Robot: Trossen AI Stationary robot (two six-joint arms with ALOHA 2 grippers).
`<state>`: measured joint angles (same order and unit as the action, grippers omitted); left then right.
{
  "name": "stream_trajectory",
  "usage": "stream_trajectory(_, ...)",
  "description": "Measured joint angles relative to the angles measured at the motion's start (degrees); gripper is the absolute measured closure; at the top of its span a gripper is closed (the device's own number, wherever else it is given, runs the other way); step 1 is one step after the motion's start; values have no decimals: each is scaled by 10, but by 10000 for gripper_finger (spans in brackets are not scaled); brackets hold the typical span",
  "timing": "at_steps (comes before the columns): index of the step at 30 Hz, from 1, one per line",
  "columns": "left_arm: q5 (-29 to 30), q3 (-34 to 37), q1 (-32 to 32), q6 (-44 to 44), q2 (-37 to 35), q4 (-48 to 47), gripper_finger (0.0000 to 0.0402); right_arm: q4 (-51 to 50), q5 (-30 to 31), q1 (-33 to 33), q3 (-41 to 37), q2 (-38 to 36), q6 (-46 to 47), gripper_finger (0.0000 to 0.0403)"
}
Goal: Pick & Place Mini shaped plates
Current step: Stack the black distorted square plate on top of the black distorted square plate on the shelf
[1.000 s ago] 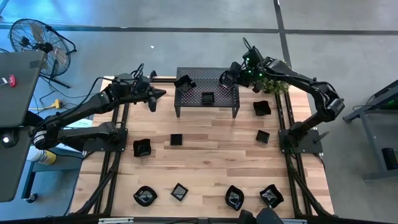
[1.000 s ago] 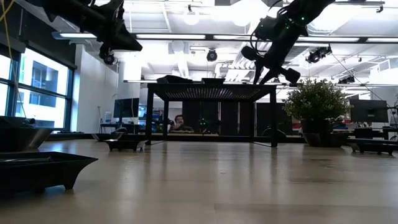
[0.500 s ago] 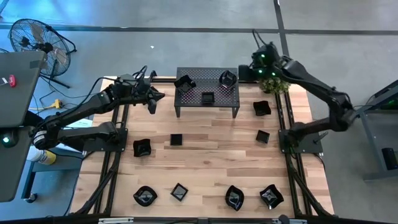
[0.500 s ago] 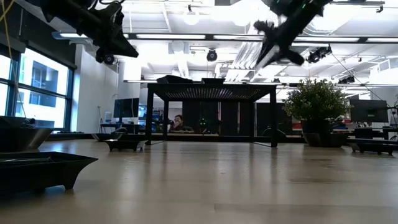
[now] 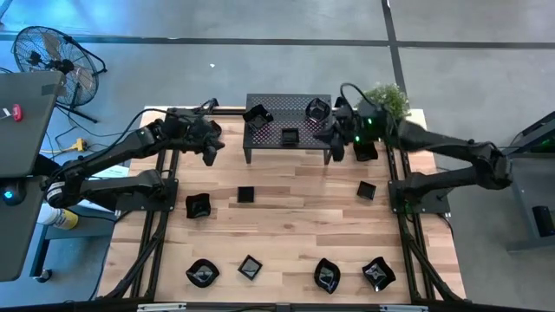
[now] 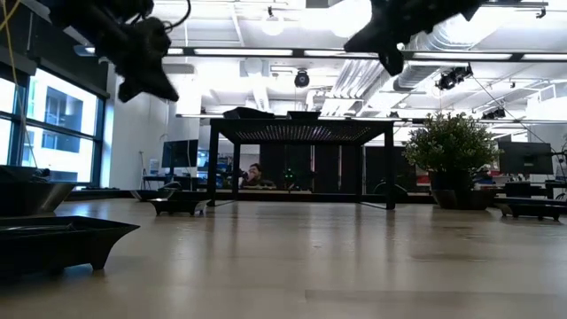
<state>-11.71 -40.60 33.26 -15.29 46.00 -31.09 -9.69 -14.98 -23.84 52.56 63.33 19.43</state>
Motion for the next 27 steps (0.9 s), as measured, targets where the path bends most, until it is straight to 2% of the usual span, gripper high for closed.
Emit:
stream_trajectory(5,6,-5,-43,-16,0,-113,401,120,12,47,-101,-48,36,397)
stream_trajectory(9,32,-11,-79,-62,22,-207,394,139,40,56,-140,-82,37,400)
stream_trajectory(13,46,-11,-113,-71,59,-275,354,134,53,55,-150,-101,34,399)
stream_trajectory(20,61,-10,-174,-35,149,-286,266,139,52,55,-150,-111,25,399)
stream_trajectory(24,79,-10,-199,-1,190,-286,256,139,52,55,-150,-111,21,401)
stream_trajectory(27,63,-10,-202,11,207,-285,259,140,51,55,-150,-111,23,399)
